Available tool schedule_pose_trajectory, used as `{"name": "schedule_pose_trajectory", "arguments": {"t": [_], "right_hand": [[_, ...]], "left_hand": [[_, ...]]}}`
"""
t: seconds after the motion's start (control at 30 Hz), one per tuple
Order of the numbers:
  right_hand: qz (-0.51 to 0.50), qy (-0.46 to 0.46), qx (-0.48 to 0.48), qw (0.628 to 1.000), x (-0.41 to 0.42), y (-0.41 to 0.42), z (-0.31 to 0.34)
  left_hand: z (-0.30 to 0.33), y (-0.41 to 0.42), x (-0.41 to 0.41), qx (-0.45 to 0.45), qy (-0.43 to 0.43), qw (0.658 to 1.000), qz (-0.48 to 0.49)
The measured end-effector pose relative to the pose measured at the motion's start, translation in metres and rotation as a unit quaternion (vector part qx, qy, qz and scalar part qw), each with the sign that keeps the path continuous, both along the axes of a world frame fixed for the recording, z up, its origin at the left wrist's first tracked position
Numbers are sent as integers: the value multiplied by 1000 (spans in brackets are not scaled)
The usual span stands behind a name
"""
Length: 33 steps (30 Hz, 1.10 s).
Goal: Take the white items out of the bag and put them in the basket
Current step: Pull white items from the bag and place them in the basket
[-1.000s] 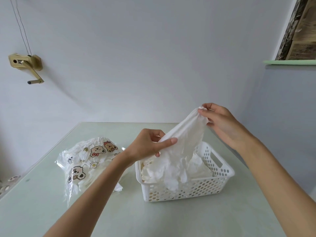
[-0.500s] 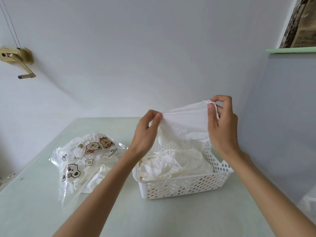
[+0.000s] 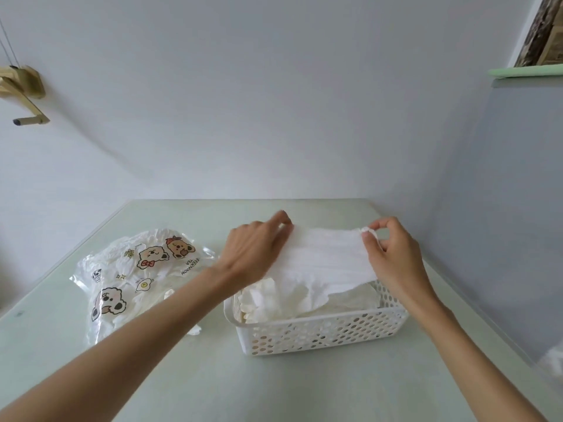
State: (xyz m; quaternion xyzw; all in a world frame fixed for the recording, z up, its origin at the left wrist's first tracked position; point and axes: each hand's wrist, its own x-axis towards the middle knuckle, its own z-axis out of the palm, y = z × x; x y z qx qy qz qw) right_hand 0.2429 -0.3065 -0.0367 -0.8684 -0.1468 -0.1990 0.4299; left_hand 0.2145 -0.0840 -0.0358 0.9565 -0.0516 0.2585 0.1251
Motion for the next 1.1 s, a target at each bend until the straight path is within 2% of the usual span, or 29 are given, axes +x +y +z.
{"name": "schedule_pose_trajectory", "arguments": {"t": [0.07, 0.13, 0.23, 0.3, 0.37, 0.5, 0.6, 0.7, 0.8, 0.87, 0.93, 1.0, 1.1], "right_hand": [[-37, 70, -130, 988, 13, -8, -14], [-50, 100, -227, 967, 19, -10, -19], [-47, 79, -300, 950, 22, -8, -15], [-34, 39, -304, 951, 22, -8, -10], [-15, -19, -261, 965, 18, -11, -4], [59, -137, -85, 985, -14, -9, 16], [160, -122, 62, 978, -43, 0, 34], [205, -80, 106, 970, -43, 2, 44], [168, -35, 41, 984, -17, -2, 30], [127, 6, -66, 990, 5, -10, 11], [87, 49, -207, 973, 22, -15, -7], [56, 66, -322, 943, 30, -16, -16], [28, 37, -430, 902, 32, -9, -16]], "left_hand": [[-15, -7, 15, 100, 74, 992, -12], [-26, -10, 22, 162, 117, 979, -26], [-33, -11, 26, 204, 110, 972, -43], [-31, -9, 26, 179, 71, 981, -32], [-24, -4, 21, 126, 13, 992, -13], [-8, 8, -12, 8, -129, 992, -16], [7, 16, -44, -61, -209, 976, 3], [21, 17, -45, -55, -184, 981, 30], [17, 13, -20, 64, -44, 996, 30], [1, 6, -4, 146, 7, 989, -15], [-12, 2, 9, 209, 35, 977, -33], [-28, 1, 25, 254, 20, 966, -53], [-36, -1, 36, 352, -24, 934, -54]]}}
